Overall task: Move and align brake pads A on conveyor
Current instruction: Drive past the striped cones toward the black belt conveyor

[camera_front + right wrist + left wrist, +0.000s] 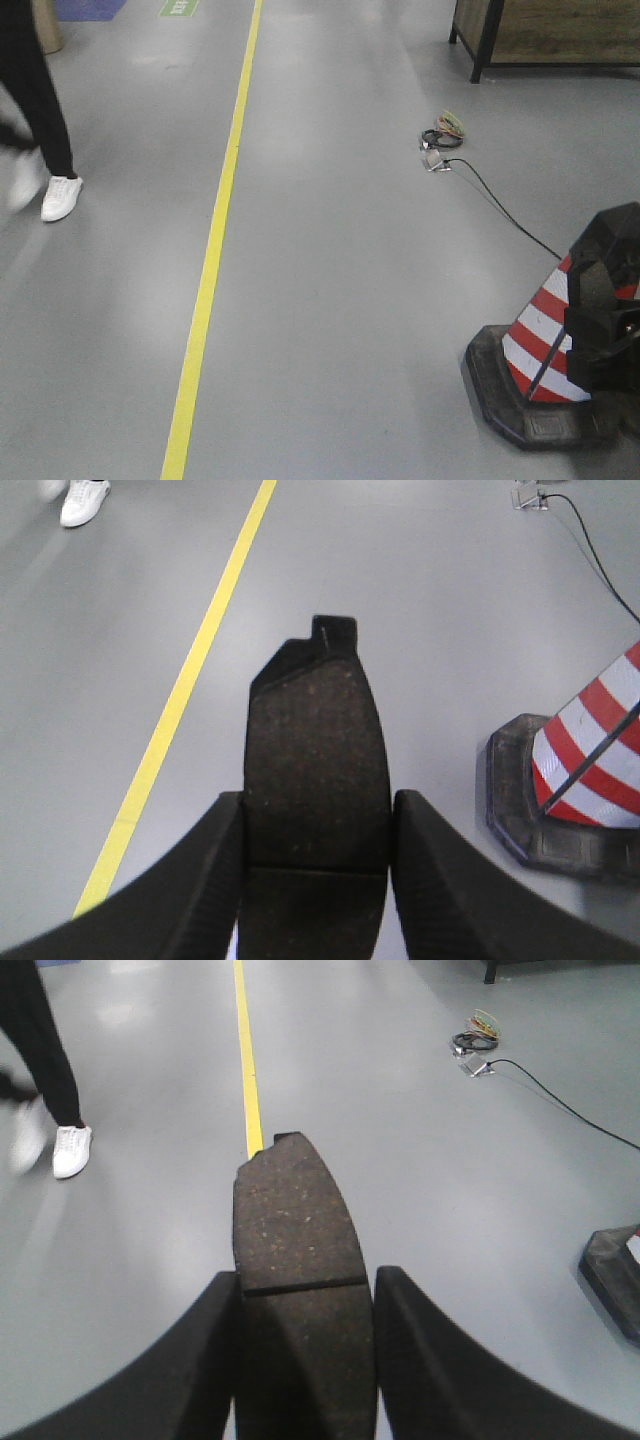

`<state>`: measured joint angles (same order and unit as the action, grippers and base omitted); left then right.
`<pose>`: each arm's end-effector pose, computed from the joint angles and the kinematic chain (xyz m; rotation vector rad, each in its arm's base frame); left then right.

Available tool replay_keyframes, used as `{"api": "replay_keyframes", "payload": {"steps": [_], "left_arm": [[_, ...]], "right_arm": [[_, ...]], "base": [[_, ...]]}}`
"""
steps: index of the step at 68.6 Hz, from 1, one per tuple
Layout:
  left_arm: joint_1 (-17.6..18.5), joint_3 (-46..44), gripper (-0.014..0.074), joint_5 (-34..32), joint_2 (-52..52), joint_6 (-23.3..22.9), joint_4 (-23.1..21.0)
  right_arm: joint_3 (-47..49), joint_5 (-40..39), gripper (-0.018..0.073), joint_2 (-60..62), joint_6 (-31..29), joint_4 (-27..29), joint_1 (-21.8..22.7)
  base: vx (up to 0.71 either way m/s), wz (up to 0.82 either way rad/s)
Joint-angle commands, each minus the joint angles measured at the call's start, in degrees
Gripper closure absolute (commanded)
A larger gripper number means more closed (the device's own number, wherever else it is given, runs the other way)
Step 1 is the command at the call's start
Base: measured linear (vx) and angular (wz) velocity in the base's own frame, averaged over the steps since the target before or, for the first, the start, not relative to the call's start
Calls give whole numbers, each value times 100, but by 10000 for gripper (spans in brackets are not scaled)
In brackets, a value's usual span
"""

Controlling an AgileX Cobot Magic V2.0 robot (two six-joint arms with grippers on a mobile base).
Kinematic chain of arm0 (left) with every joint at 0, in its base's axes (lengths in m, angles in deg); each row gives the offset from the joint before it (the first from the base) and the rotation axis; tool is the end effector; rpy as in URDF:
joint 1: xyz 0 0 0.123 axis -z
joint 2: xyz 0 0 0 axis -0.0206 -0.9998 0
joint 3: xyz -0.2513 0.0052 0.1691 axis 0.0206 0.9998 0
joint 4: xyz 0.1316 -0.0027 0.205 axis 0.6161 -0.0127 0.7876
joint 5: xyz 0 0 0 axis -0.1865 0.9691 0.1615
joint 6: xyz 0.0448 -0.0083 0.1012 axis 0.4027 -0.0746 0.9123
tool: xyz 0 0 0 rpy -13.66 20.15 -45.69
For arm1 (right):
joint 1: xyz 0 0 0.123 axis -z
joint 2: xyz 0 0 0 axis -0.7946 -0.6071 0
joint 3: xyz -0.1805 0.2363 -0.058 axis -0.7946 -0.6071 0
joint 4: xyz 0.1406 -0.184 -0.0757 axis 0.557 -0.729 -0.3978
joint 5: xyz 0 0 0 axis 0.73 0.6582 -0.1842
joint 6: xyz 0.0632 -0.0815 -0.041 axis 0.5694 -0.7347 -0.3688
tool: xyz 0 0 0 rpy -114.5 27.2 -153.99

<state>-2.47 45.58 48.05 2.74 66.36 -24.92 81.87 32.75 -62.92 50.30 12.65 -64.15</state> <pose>0.0779 -0.0086 0.2958 0.0764 1.9852 -0.0528 0.1438 0.0305 0.3006 -0.1856 2.1845 0.1448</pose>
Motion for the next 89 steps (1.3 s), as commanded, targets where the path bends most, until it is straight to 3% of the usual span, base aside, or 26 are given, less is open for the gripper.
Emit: {"api": "replay_keyframes", "payload": {"steps": [1,48,89], "left_arm": [[35,-174,524,-529,-47,-12,-68],[35,-174,524,-529,-47,-12,-68],[35,-174,524,-529,-47,-12,-68]], "right_arm": [[187,-464,545,51,-48,-10,13],[187,-469,545,51,-48,-10,13],[187,-464,545,51,-48,-10,13]], "base": [[46,-8],[39,-14],[21,-64]]}}
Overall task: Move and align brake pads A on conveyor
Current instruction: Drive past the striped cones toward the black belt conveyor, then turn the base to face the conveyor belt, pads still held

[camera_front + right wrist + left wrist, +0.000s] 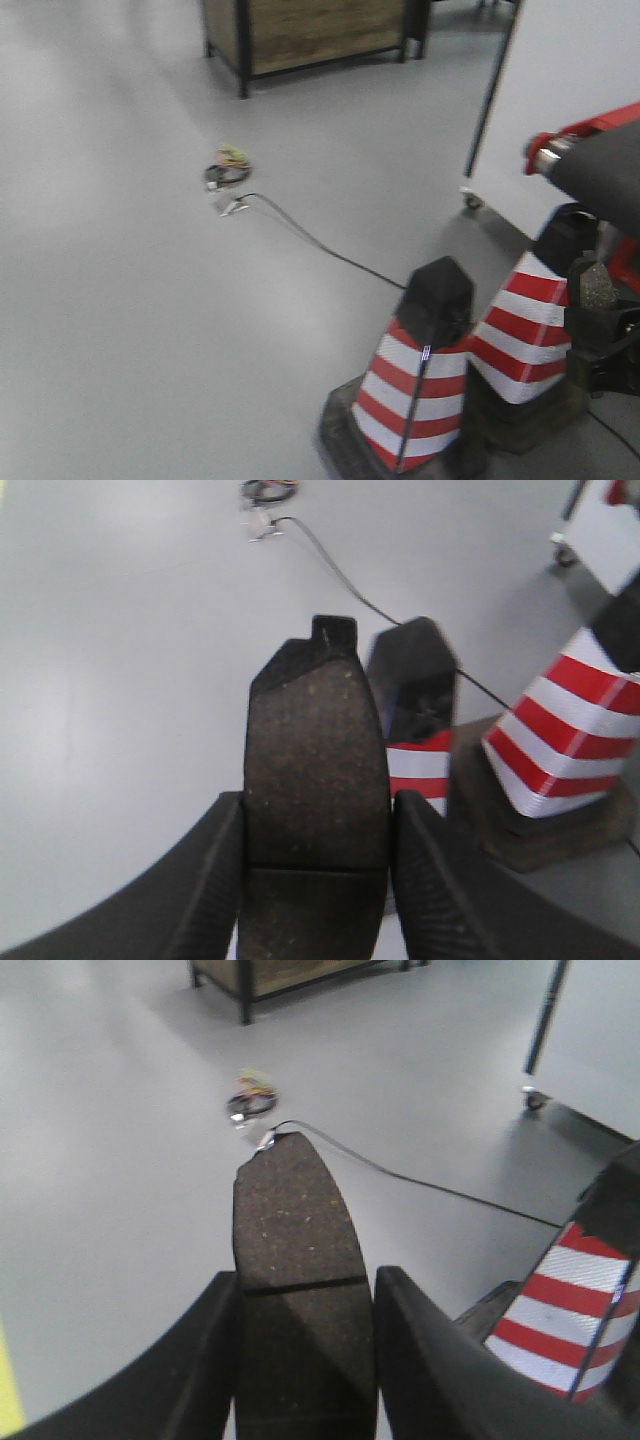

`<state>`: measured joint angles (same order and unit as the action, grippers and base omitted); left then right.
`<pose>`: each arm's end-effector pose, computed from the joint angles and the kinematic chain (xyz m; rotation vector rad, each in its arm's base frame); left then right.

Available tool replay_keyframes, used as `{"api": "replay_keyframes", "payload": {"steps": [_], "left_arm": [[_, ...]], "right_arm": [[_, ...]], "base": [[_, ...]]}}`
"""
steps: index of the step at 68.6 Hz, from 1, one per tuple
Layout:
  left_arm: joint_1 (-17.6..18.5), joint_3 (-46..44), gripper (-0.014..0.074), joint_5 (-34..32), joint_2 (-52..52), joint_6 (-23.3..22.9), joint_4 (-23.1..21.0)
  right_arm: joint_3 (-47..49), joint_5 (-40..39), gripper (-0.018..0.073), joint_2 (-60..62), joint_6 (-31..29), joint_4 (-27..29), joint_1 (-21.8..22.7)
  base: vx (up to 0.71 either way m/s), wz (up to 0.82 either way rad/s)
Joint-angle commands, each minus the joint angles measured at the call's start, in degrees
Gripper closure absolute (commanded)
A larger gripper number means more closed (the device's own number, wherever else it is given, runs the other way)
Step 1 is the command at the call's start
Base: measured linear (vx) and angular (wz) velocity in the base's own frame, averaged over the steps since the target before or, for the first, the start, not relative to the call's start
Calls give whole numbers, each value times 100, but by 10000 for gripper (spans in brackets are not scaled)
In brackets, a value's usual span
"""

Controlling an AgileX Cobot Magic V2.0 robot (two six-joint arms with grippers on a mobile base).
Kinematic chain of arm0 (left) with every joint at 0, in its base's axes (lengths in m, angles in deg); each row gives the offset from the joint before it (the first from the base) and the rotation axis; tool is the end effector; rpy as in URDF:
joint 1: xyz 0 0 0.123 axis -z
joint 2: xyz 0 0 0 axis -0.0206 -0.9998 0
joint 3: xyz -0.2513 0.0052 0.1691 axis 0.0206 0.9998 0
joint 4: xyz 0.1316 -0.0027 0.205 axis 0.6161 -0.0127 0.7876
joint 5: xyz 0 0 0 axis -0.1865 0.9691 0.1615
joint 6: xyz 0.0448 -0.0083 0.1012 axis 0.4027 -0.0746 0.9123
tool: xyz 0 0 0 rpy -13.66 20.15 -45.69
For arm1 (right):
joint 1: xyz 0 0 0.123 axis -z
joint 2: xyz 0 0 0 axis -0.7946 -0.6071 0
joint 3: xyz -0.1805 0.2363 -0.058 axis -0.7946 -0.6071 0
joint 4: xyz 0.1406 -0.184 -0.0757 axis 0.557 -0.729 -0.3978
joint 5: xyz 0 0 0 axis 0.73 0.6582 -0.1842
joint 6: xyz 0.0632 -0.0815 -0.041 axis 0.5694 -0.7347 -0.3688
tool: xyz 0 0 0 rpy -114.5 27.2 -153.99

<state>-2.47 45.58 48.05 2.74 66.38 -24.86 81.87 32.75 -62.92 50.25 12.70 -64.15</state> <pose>0.0779 -0.0085 0.2958 0.0773 1.9852 -0.0515 0.1438 0.0306 0.3006 -0.1859 2.1844 0.1452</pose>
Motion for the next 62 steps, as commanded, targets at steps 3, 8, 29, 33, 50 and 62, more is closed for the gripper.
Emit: {"api": "replay_keyframes", "payload": {"steps": [3,8,29,33,50,62], "left_arm": [[35,-174,524,-529,-47,-14,-73],[35,-174,524,-529,-47,-14,-73],[35,-174,524,-529,-47,-14,-73],[35,-174,524,-529,-47,-14,-73],[35,-174,524,-529,-47,-14,-73],[35,-174,524,-529,-47,-14,-73]], "right_arm": [[187,-464,545,51,-44,-15,13],[187,-464,545,51,-44,-15,13],[187,-464,545,51,-44,-15,13],[187,-464,545,51,-44,-15,13],[187,-464,545,51,-44,-15,13],[187,-464,545,51,-44,-15,13]], "base": [[19,-73],[19,-72],[19,-67],[18,-65],[18,-63],[17,-66]]}}
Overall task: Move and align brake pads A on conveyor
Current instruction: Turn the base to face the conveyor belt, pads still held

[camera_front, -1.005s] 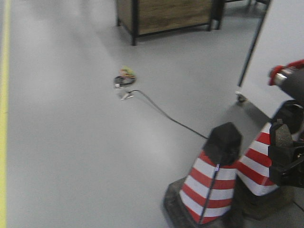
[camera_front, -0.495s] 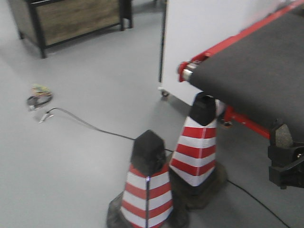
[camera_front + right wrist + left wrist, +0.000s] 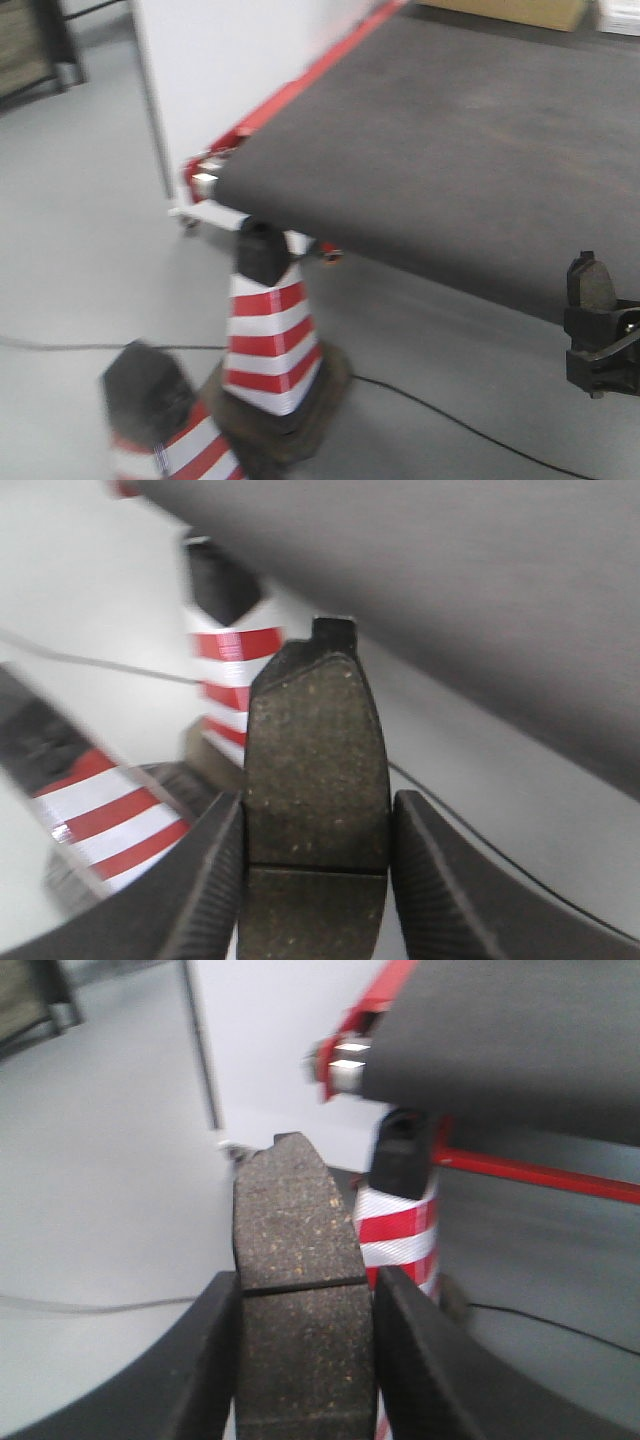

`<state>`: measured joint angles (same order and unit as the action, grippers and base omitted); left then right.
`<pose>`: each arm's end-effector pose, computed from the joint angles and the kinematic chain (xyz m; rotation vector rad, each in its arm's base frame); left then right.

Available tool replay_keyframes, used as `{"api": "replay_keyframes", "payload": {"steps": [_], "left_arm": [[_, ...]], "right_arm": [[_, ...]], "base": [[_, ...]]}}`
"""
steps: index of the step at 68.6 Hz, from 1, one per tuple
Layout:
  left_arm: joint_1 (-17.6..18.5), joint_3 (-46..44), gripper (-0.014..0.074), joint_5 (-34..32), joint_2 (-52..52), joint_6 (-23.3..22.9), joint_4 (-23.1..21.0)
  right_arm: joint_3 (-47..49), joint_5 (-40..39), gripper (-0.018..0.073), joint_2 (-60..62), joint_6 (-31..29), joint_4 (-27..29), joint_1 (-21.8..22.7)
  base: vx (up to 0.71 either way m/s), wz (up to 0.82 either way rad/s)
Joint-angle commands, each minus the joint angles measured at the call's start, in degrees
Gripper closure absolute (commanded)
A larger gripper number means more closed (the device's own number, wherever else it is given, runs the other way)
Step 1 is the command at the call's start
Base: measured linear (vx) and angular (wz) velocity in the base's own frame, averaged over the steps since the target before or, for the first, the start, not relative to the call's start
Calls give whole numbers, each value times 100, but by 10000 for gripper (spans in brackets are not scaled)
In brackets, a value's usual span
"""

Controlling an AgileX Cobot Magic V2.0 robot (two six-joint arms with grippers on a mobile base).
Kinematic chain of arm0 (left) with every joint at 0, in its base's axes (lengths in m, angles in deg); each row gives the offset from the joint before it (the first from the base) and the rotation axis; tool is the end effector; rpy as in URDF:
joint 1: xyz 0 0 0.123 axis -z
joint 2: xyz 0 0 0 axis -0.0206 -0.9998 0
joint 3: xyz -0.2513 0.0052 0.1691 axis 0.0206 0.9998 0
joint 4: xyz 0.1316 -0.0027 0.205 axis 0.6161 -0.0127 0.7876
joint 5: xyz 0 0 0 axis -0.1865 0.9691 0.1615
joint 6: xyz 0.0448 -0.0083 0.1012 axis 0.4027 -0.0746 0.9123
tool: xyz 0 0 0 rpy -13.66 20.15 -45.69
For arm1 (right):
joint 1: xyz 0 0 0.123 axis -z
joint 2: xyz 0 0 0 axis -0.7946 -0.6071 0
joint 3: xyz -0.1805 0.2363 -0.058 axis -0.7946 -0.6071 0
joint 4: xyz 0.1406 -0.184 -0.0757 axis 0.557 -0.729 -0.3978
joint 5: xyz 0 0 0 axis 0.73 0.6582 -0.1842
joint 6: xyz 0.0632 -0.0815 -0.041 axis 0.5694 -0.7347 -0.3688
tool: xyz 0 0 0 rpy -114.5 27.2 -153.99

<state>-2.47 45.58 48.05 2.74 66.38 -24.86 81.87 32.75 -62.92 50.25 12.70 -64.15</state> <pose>0.0779 -0.0085 0.2958 0.0773 1.9852 -0.0515 0.1438 0.0306 0.3006 -0.1859 2.1844 0.1452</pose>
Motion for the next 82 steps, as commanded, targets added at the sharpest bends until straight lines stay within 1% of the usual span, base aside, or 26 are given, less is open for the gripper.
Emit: {"api": "replay_keyframes", "payload": {"steps": [1,30,82], "left_arm": [[35,-174,524,-529,-47,-14,-73],[35,-174,524,-529,-47,-14,-73],[35,-174,524,-529,-47,-14,-73]], "right_arm": [[187,-464,545,51,-44,-15,13],[187,-464,545,51,-44,-15,13],[187,-464,545,51,-44,-15,13]], "base": [[18,-68],[20,-61],[26,-30]]}}
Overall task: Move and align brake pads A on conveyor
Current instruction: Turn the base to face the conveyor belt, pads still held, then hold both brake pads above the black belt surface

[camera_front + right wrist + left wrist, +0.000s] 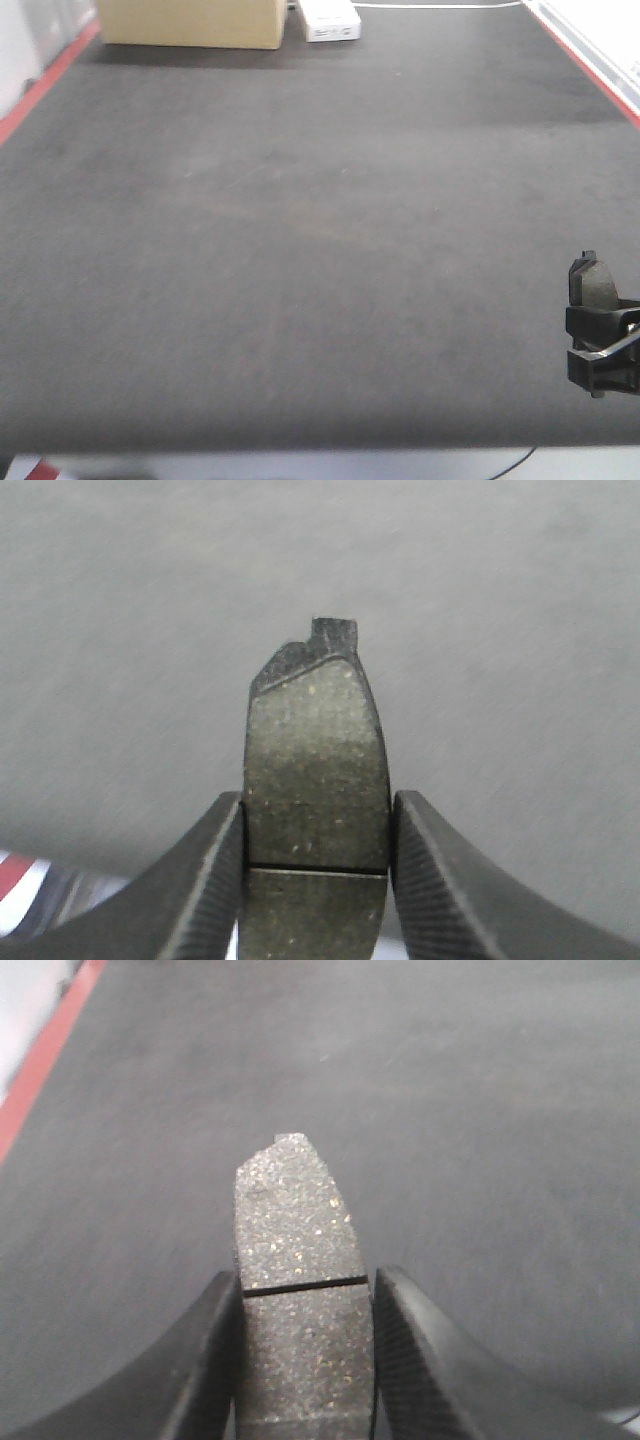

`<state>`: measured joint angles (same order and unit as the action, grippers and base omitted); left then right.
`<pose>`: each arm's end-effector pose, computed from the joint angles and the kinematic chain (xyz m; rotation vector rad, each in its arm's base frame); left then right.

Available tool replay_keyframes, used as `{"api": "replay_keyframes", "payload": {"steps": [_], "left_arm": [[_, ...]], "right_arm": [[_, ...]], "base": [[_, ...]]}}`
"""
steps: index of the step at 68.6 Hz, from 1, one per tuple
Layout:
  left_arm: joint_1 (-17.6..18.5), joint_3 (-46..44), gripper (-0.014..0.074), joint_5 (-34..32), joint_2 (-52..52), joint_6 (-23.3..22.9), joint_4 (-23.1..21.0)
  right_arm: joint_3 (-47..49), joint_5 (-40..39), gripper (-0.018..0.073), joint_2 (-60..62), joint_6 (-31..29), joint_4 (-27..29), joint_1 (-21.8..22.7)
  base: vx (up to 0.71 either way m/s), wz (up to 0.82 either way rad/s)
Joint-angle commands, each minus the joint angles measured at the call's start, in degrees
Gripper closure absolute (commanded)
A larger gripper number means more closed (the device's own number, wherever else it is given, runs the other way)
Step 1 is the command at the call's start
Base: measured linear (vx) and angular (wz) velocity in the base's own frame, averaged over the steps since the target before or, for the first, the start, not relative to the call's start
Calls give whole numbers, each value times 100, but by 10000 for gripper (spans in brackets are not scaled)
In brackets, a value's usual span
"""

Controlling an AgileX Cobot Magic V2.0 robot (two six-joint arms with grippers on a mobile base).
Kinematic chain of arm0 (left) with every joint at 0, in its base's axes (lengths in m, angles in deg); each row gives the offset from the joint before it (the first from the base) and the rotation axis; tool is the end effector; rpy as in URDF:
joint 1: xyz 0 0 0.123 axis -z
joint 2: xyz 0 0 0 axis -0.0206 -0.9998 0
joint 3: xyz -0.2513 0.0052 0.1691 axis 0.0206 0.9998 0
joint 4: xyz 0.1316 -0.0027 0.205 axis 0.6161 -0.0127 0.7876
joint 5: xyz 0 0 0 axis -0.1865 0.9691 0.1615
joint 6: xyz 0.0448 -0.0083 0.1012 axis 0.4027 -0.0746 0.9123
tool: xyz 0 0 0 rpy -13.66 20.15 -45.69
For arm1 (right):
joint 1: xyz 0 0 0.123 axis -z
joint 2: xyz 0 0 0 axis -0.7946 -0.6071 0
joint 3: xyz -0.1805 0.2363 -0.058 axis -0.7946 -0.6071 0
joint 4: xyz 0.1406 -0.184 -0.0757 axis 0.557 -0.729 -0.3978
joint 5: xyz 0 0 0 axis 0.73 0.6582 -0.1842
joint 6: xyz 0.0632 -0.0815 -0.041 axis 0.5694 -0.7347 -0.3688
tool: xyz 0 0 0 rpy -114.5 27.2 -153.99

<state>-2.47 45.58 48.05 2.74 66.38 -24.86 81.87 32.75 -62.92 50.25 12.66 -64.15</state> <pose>0.0779 -0.0085 0.2958 0.0773 1.9852 -0.0515 0.1438 0.0305 0.3006 -0.1864 2.1844 0.1445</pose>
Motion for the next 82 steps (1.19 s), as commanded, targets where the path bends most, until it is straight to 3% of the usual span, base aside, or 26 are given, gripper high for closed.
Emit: {"api": "replay_keyframes", "payload": {"steps": [1,43,82], "left_arm": [[35,-174,524,-529,-47,-14,-73],[35,-174,524,-529,-47,-14,-73],[35,-174,524,-529,-47,-14,-73]], "right_arm": [[187,-464,545,51,-44,-11,13],[187,-464,545,51,-44,-11,13],[187,-470,545,51,-38,-11,13]], "base": [[26,-22],[24,-4],[3,1]]}}
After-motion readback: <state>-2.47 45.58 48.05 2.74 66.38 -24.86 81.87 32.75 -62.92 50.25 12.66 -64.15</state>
